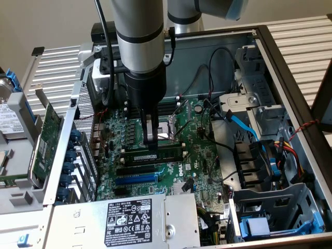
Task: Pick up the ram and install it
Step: 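Press down the ram until it locks into place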
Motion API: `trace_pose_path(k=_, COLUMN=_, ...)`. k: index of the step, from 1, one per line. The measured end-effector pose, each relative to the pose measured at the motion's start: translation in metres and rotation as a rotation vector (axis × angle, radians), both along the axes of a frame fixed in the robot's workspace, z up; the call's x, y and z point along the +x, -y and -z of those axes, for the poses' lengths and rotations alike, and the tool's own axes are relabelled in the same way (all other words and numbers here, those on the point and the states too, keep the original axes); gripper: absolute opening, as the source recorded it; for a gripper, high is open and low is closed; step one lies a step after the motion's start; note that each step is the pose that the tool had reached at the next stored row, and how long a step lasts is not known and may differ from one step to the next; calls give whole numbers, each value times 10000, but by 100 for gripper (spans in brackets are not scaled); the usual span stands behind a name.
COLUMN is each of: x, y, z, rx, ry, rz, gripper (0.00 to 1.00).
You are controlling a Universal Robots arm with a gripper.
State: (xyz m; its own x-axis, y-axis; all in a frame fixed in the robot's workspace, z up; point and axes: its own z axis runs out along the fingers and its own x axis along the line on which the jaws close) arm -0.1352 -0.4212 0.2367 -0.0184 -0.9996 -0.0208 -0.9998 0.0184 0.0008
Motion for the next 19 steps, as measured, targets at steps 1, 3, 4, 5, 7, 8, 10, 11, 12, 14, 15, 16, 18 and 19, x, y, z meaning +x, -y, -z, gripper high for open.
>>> trace_pose_path(k=1, x=0, y=-2, z=2, rx=1, ry=-12, rz=17, gripper=11)
trace_pose_path(k=3, x=0, y=-8, z=5, rx=-2, ry=-21, rz=49, gripper=11)
trace_pose_path(k=4, x=1, y=-12, z=8, rx=-4, ry=-25, rz=66, gripper=11)
trace_pose_path(k=5, x=0, y=-17, z=10, rx=-7, ry=-29, rz=82, gripper=11)
trace_pose_path(k=7, x=0, y=-22, z=15, rx=-14, ry=-35, rz=112, gripper=11)
trace_pose_path(k=8, x=0, y=-22, z=16, rx=-17, ry=-37, rz=120, gripper=11)
trace_pose_path(k=10, x=0, y=-22, z=21, rx=-16, ry=-38, rz=133, gripper=11)
trace_pose_path(k=11, x=0, y=-22, z=23, rx=-17, ry=-39, rz=140, gripper=11)
trace_pose_path(k=12, x=0, y=-22, z=26, rx=-16, ry=-38, rz=145, gripper=11)
trace_pose_path(k=14, x=0, y=-23, z=33, rx=-15, ry=-37, rz=155, gripper=11)
trace_pose_path(k=15, x=0, y=-23, z=36, rx=-16, ry=-38, rz=158, gripper=11)
trace_pose_path(k=16, x=0, y=-23, z=40, rx=-15, ry=-38, rz=161, gripper=11)
trace_pose_path(k=18, x=0, y=-22, z=45, rx=-18, ry=-40, rz=164, gripper=11)
trace_pose_path(k=19, x=0, y=-22, z=48, rx=-17, ry=-40, rz=166, gripper=11)
